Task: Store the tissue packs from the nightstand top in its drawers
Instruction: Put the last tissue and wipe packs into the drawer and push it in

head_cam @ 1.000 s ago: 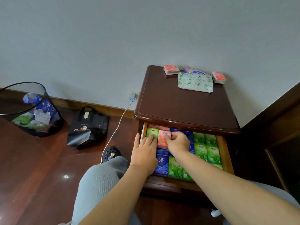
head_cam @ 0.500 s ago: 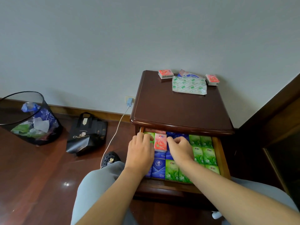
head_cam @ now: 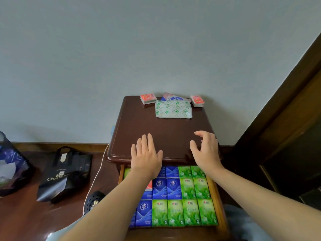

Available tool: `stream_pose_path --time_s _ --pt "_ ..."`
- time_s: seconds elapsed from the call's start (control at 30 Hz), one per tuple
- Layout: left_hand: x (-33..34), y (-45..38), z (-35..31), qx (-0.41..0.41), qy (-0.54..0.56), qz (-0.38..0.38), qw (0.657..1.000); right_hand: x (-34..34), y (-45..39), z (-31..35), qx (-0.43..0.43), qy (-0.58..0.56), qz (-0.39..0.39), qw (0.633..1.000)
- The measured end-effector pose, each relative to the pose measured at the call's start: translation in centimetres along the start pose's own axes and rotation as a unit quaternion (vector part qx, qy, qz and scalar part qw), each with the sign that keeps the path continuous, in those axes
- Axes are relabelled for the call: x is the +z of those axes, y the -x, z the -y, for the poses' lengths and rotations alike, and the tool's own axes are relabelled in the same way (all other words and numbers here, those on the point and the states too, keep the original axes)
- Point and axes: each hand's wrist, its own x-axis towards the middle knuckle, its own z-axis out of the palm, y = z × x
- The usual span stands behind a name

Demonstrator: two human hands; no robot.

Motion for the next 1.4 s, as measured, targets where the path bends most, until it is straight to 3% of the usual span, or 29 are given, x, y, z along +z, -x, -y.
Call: stream_pose_path --time_s 0.17,0.3,0.43,0.57,0.7,0.8,0.93,1.03,1.1,1.2,1.3,1.4 --pt "1.2 -3.6 0.0 -0.036 -0.040 0.020 0.998 2.8 -5.0 -2.6 0.050 -0.005 0.006 0.999" --pt "1.7 -6.0 -0.3 -0.032 -0.053 -0.005 0.998 4.5 -10.1 -3.4 0.098 -0.038 -0.063 0.992" --pt "1.8 -7.8 -0.6 -0.025 -0.051 -0.020 0.998 6.2 -15.1 -3.9 0.079 0.016 -0.119 0.990" --pt "1.9 -9.6 -1.2 -0.019 -0.053 -0.050 0.997 7.4 -19.7 -4.9 0.109 0.054 -0.121 0.985" --pt "2.3 -10.7 -1.2 0.003 -0.056 -0.061 0.997 8.6 -22.8 -6.4 0.078 0.056 -0.091 0.991" --pt "2.2 -10.6 -1.3 0.006 -0.056 -0.074 0.996 8.8 -24.1 -6.8 0.070 0.046 -0.078 0.993" --pt "1.7 -10.5 -1.5 -0.003 -0.032 -0.091 0.995 7.6 -22.2 -5.9 0.075 -0.033 -0.154 0.985" --pt "1.3 -11.1 -1.4 -0.037 -0.004 -0.126 0.991 6.9 -18.2 -3.9 0.013 -0.094 -0.179 0.979" --pt "0.8 -12.1 -1.2 -0.070 0.045 -0.152 0.985 6.9 -14.7 -2.6 -0.080 -0.073 -0.157 0.982" --pt "0.0 -14.7 -0.1 -0.085 0.076 -0.157 0.981 7.3 -10.2 -0.8 -0.191 -0.033 -0.065 0.979" --pt "-0.6 -17.6 1.5 -0.067 0.092 -0.172 0.979 7.7 -8.7 0.1 -0.206 0.022 0.020 0.978" --pt "-0.5 -19.9 2.5 -0.053 0.070 -0.186 0.979 7.9 -9.0 0.5 -0.163 0.088 0.053 0.981"
